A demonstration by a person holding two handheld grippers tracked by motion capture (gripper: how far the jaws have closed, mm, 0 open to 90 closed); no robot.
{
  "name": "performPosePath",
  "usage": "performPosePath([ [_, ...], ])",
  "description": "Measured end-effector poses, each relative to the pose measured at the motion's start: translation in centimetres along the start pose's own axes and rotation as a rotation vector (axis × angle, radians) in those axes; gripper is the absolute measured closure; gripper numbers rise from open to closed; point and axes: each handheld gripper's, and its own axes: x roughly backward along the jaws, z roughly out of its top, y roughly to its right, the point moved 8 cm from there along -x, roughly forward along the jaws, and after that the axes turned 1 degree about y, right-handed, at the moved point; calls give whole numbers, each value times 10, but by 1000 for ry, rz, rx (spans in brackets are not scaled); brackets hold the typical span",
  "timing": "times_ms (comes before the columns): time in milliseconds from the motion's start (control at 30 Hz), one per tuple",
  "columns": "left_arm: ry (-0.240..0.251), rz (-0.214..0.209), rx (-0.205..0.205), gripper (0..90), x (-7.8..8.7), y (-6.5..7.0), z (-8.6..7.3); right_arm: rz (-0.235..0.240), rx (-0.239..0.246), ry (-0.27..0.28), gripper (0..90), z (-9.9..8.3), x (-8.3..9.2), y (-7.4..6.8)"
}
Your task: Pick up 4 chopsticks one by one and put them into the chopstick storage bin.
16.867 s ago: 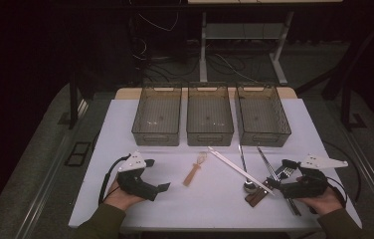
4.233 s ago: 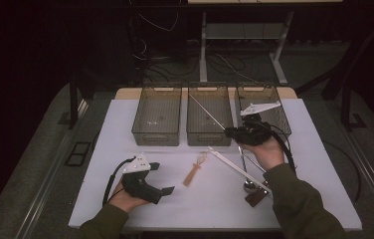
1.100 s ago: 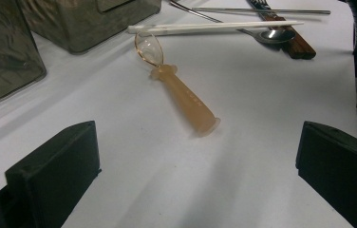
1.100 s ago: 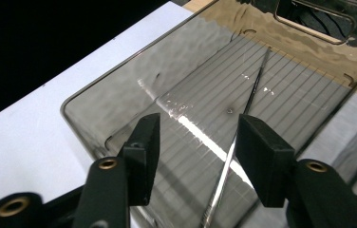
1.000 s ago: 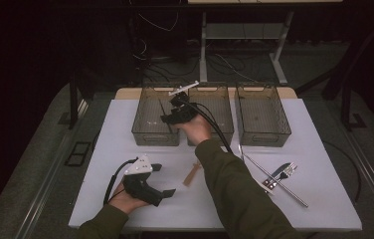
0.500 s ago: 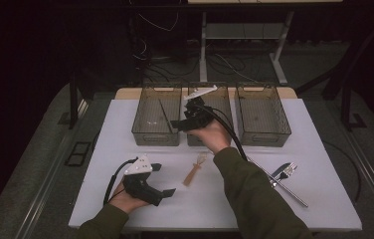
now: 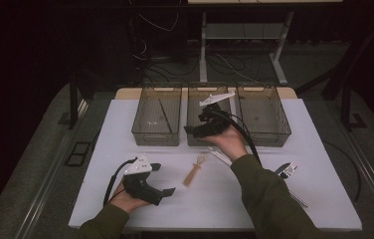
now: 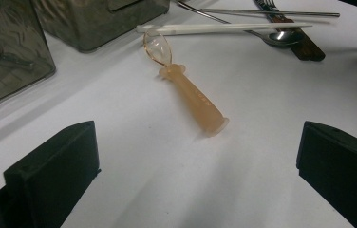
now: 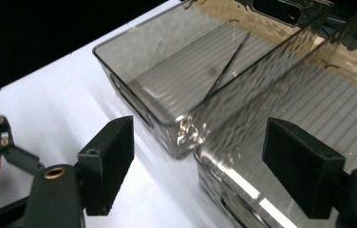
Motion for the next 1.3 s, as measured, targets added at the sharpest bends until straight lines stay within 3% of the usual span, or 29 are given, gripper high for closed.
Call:
performPosePath([
  [267, 0, 3, 2, 0, 1, -2, -1, 20, -3, 17, 247, -19, 18, 12],
  [933, -19, 20, -10, 0, -1, -4, -3, -4, -9, 13, 248, -76, 69, 46],
  [1300, -16, 18, -9, 0, -1, -3, -2, -22, -22, 18, 249, -103, 98, 53],
])
